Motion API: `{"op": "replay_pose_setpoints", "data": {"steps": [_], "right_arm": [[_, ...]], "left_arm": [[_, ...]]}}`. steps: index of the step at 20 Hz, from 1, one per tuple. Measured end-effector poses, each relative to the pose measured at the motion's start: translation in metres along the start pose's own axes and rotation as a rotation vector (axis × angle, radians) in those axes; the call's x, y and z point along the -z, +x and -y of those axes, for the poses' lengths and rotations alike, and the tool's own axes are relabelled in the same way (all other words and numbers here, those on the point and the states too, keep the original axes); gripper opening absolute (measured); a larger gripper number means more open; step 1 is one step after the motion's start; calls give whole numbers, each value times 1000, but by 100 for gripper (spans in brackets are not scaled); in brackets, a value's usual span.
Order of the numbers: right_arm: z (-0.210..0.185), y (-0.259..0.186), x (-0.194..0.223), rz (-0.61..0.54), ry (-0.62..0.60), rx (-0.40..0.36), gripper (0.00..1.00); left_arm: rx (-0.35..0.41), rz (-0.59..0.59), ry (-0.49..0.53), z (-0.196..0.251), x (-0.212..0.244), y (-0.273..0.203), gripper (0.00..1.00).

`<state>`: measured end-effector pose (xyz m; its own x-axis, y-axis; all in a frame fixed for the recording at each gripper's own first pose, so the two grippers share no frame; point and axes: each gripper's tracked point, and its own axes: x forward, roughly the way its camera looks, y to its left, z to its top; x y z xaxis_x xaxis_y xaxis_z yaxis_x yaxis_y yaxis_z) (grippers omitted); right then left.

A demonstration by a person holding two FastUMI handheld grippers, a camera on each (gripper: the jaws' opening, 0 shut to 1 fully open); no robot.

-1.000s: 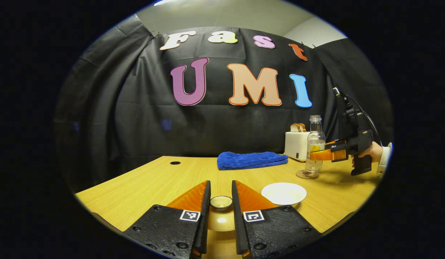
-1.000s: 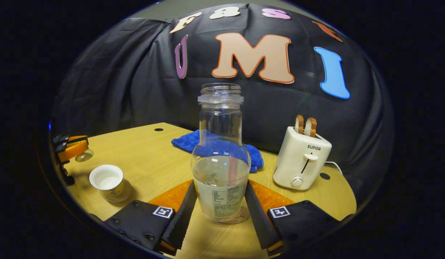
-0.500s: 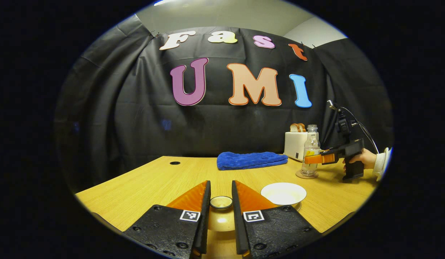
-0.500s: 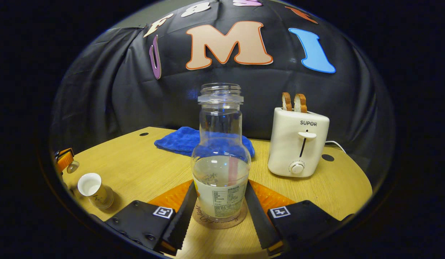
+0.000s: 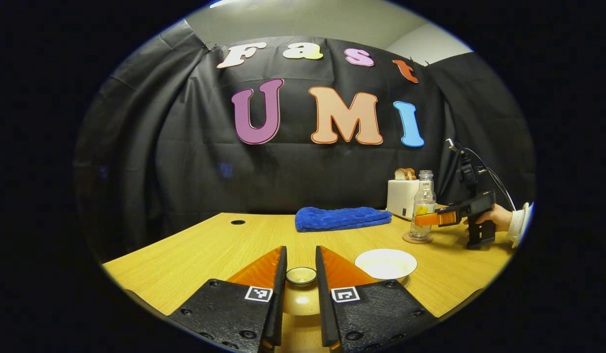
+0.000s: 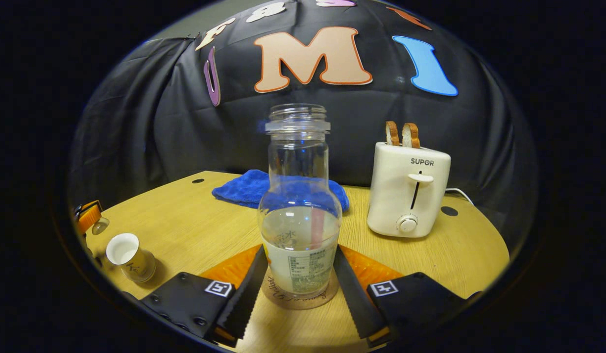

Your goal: Open the teacup lid with one hand, grasp the water bottle and pour water into the teacup with the other hand; after pouring, place the water bottle on the coaster and then close the teacup lid.

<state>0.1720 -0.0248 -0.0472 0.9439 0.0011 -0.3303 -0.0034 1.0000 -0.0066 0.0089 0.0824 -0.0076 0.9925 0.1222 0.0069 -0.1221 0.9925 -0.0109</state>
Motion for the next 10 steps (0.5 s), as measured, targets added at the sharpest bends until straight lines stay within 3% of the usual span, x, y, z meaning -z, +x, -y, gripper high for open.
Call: {"op": "replay_pose_setpoints", "data": {"steps": [3,7,10], "right_arm": [[5,-8,-3,14,-12,15,94],[8,-33,-4,42,-16,26,92],[3,-55,1,47,11,-5,97]], "left_arm": [[2,0,0,0,0,1,29],[4,1,-1,0,0,1,29],[25,4,-16,8,-1,5,29]]}}
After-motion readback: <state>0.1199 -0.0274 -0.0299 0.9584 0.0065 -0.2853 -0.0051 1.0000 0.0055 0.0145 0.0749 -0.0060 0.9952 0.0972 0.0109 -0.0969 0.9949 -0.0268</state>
